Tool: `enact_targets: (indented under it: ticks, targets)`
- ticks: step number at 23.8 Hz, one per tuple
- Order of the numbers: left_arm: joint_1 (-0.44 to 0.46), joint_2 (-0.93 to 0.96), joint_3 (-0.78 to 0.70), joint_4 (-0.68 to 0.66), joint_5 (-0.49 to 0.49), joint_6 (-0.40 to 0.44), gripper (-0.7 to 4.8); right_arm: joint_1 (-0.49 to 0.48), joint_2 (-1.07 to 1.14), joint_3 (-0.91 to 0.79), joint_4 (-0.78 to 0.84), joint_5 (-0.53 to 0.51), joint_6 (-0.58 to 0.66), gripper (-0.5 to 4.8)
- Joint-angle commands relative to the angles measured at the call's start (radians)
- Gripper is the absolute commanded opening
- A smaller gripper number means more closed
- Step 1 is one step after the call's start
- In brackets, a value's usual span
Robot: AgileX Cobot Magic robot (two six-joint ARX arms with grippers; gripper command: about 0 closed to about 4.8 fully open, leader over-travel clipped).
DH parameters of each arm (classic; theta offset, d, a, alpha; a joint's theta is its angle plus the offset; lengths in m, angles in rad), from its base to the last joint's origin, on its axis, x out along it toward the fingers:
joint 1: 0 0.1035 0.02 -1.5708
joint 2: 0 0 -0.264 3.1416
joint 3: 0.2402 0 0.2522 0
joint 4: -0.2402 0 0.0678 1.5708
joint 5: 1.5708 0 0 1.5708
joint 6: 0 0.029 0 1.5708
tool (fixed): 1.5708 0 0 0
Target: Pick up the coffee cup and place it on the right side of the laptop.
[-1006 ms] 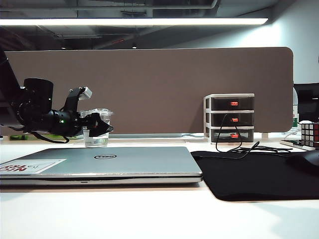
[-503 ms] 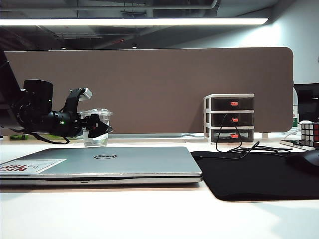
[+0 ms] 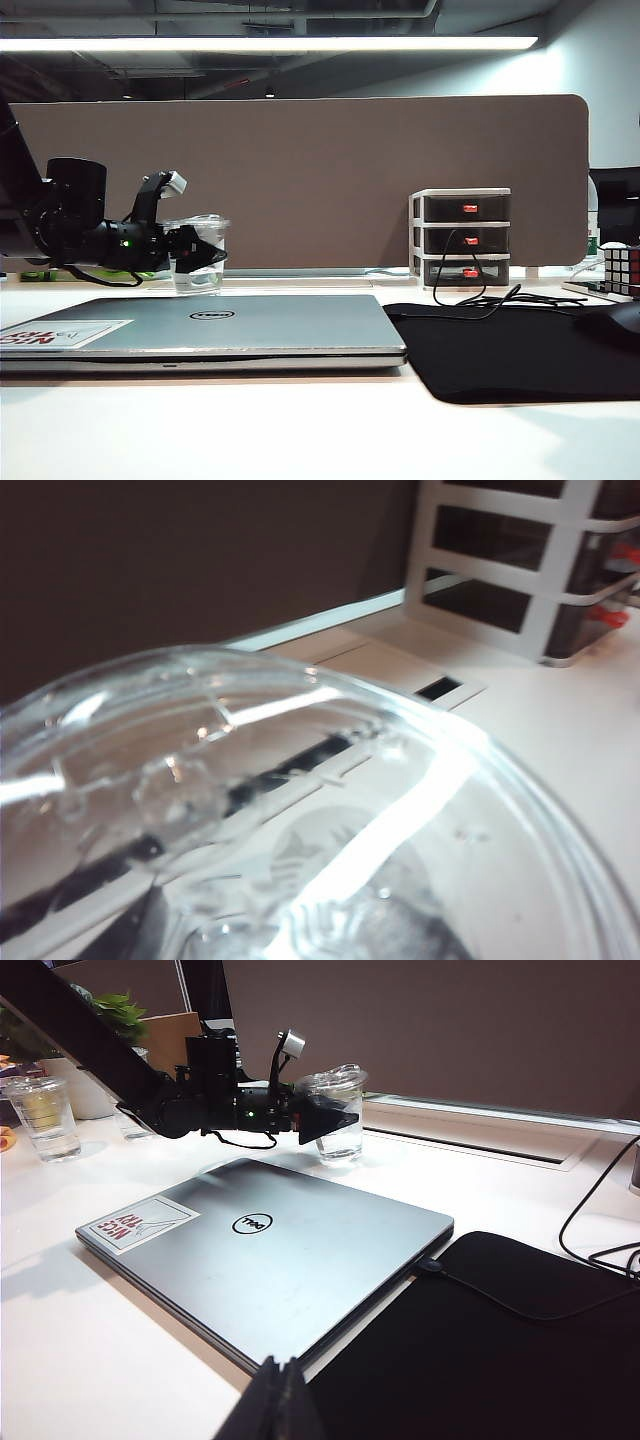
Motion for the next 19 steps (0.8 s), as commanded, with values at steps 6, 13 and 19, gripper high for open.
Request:
enact_targets:
  ticks: [6,13,19]
  targets:
    - [-0.087,-0.006,0.003,0.146,0.106,-0.001,2.80,0.001,-0.002,-0.006,0.010,-0.004,-0.003,-0.01]
    - [-0.186,-0.007,0.003,0.182,0.145,-0.030,2.80,0.001,-0.002,-0.006,0.010,-0.004,-0.003,-0.01]
    - [-0.283,-0.007,0.003,0.229,0.146,-0.031,2.81,0.001,-0.002,-0.006,0.010,-0.004,-0.003,-0.01]
